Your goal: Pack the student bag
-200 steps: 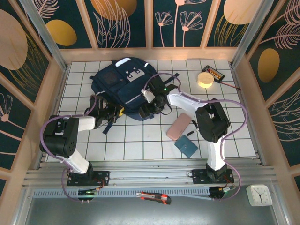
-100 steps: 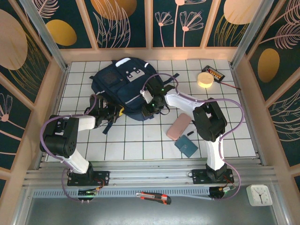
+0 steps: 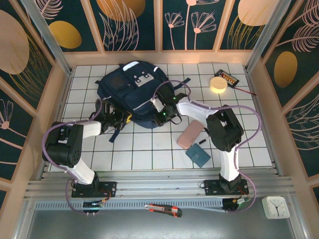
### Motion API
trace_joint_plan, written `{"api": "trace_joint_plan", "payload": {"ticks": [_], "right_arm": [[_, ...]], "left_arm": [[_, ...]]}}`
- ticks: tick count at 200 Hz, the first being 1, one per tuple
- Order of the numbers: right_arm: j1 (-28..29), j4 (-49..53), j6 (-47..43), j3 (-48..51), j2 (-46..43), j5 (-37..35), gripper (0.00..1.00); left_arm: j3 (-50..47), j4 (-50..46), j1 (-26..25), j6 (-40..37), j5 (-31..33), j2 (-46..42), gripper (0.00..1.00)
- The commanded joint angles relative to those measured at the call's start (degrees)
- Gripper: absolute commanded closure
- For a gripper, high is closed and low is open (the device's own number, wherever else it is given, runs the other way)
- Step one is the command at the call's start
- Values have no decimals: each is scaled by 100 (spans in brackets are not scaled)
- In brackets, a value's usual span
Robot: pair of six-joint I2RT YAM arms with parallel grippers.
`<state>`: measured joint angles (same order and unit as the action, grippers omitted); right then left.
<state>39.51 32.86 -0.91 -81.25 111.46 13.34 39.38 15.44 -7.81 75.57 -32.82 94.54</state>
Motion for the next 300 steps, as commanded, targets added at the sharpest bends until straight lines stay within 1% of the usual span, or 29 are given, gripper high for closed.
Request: {"api": "trace_joint_plan", "payload": {"ticks": [1,25,46,61,86,89,90,91,93,96,99,102,109,113,119,125,131,146,163,180,197,214,233,250,258,262,278,288,300], "right_arm": [[-346,501,189,250,-224,-699,100],[-545,555,292,264,-203,-774,100],[-527,598,310,79,-114,-524,100],[-334,557,428,-67,-69,-298,100],[186,328,865,-331,130,453,100],[248,279,938,-356,160,552,100],[271,259,958,-369,176,589,100],[292,244,977,-389,188,620,100],[331,216,1026,-404,211,684,100],[388,191,1073,-461,245,759,100],[445,158,1142,-516,283,832,100],[504,131,1206,-579,323,896,100],[612,78,1322,-707,406,1029,100],[658,27,1375,-786,444,1120,100],[725,-43,1456,-879,496,1236,100],[772,-100,1531,-963,542,1351,100],[799,-144,1580,-1059,597,1457,100],[839,-193,1662,-1265,742,1720,100],[905,-167,1619,-1477,891,1825,100],[975,-58,1554,-1693,1037,1864,100],[1061,46,1519,-1901,1151,1891,100],[1159,136,1497,-2066,1228,1857,100],[1243,179,1527,-2107,1229,1797,100],[1303,185,1551,-2075,1212,1752,100],[1330,184,1550,-2062,1210,1729,100],[1344,193,1554,-2062,1209,1717,100],[1380,190,1570,-2061,1219,1673,100],[1384,205,1589,-2060,1243,1648,100],[1375,346,1581,-2142,1305,1524,100]], "left_arm": [[275,-315,348,-451,291,-70,100],[423,-350,462,-566,294,82,100],[679,-395,538,-686,280,313,100],[1075,-612,607,-951,285,640,100],[1934,-1132,727,-1441,374,1105,100],[2009,-1192,755,-1480,392,1132,93],[2029,-1219,764,-1490,397,1138,93],[2051,-1241,768,-1500,397,1146,84],[2086,-1273,778,-1512,412,1150,76],[2120,-1321,800,-1527,418,1154,60],[2138,-1358,821,-1535,409,1146,47],[2137,-1386,845,-1545,411,1124,39],[2079,-1438,884,-1607,420,993,28],[2005,-1485,901,-1652,450,849,19],[1861,-1570,919,-1711,545,608,3],[1685,-1629,931,-1746,630,416,2],[1367,-1661,931,-1728,645,-15,1],[629,-1591,926,-1439,578,-726,1],[-408,-948,919,-586,330,-1601,2],[-1019,-379,731,88,246,-2004,2],[-1142,-142,330,395,361,-1979,1],[-1322,468,37,810,428,-1696,1],[-1446,906,-22,1019,556,-1334,2],[-1372,1087,-27,998,550,-965,10],[-1299,1134,-27,962,510,-809,16],[-1270,1180,-27,960,493,-757,23],[-1171,1272,-27,963,480,-541,56],[-1101,1245,-25,910,493,-458,81],[-1039,1189,-27,810,491,-381,98]]}}
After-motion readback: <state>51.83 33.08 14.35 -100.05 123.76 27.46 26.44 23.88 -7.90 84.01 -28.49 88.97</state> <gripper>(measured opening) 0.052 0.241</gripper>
